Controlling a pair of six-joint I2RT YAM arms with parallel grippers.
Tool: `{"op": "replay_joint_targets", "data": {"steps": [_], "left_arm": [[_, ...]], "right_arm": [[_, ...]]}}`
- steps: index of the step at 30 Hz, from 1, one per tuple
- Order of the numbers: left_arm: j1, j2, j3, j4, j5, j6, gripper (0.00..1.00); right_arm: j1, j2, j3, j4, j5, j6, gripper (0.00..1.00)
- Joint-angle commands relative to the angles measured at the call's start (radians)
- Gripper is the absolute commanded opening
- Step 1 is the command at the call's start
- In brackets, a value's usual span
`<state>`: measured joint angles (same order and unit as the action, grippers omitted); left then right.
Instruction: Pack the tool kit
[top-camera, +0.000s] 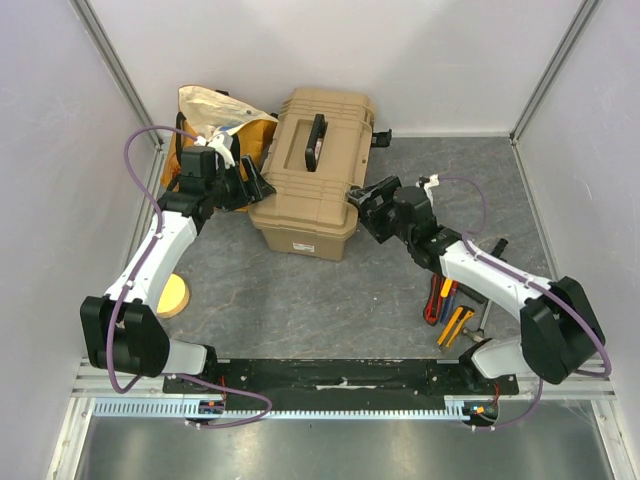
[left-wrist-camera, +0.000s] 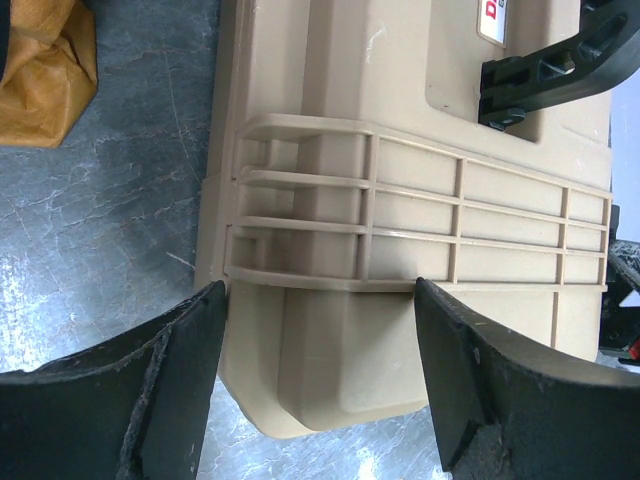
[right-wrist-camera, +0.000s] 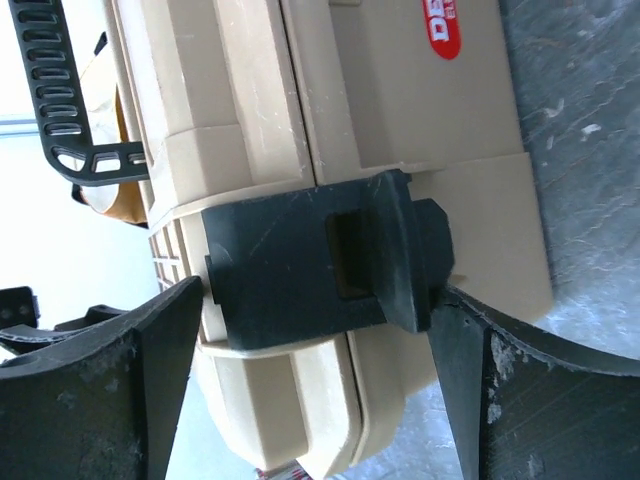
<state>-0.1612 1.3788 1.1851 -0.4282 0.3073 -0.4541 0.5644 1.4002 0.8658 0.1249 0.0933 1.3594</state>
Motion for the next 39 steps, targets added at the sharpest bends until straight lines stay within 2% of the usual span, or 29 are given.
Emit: {"op": "replay_joint_targets", "data": {"steps": [1,10,18,22,26,39], "left_arm": [[-0.032,0.037,-0.007,-0.078,-0.019,0.025,0.78],[-0.032,0.051,-0.001,-0.081,-0.028,0.034,0.78],[-0.032,0.017,0.169,-0.110,-0.022,0.078,0.78],[-0.040,-0.017,0.231,-0.026,0.019,0.121,0.79],[-0.092,-0.023,0.238,0.084,0.018,0.199,0.79],[-0.287,0.232,0.324,0.258,-0.276,0.339,0.79]], "right_arm": [[0.026,-0.095,0.003,-0.208,0.141,-0.111,0.92],[0.026,-0.210,-0.001,-0.364,0.313,-0.190,0.91],[0.026,-0.296,0.074,-0.471,0.388,-0.310,0.92],[0.026,-0.334,0.099,-0.501,0.382,-0.381,0.92],[0.023,-0.330,0.127,-0.502,0.368,-0.448,0.92],[0.025,-0.251,0.193,-0.501,0.336,-0.536,0.93]]}}
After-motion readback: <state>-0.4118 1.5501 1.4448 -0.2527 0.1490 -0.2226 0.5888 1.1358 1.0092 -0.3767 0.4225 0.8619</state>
